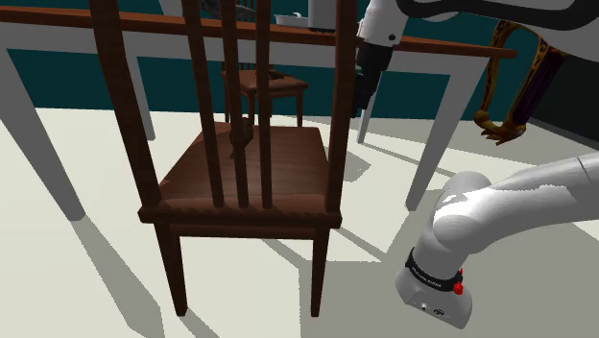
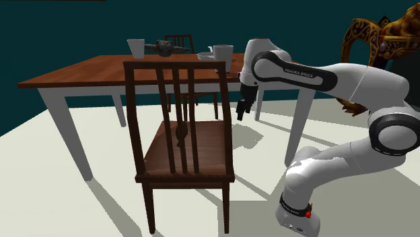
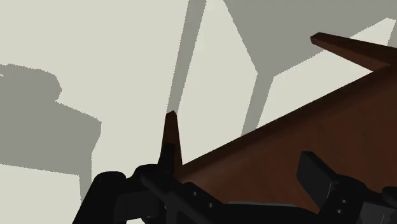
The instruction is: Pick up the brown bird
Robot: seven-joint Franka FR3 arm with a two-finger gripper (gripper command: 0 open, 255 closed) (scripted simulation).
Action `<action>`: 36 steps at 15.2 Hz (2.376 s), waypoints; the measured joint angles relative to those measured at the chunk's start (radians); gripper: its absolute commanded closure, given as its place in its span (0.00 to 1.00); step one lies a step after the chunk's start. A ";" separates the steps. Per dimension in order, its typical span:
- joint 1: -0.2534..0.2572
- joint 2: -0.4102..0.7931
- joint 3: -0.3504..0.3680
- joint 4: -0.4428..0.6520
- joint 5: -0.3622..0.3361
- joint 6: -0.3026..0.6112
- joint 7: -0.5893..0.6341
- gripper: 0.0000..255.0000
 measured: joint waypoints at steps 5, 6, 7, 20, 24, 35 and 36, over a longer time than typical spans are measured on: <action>-0.013 0.035 0.087 0.006 0.044 0.049 0.143 0.00; -0.018 0.050 0.114 0.013 0.056 0.064 0.188 0.00; -0.023 0.071 0.144 0.022 0.068 0.082 0.237 0.00; -0.148 0.437 0.469 0.288 0.038 0.251 0.887 0.00; -0.169 0.620 0.578 0.450 -0.070 0.248 1.110 0.00; -0.164 0.655 0.605 0.384 -0.097 0.342 1.182 1.00; -0.164 0.655 0.605 0.383 -0.096 0.343 1.182 1.00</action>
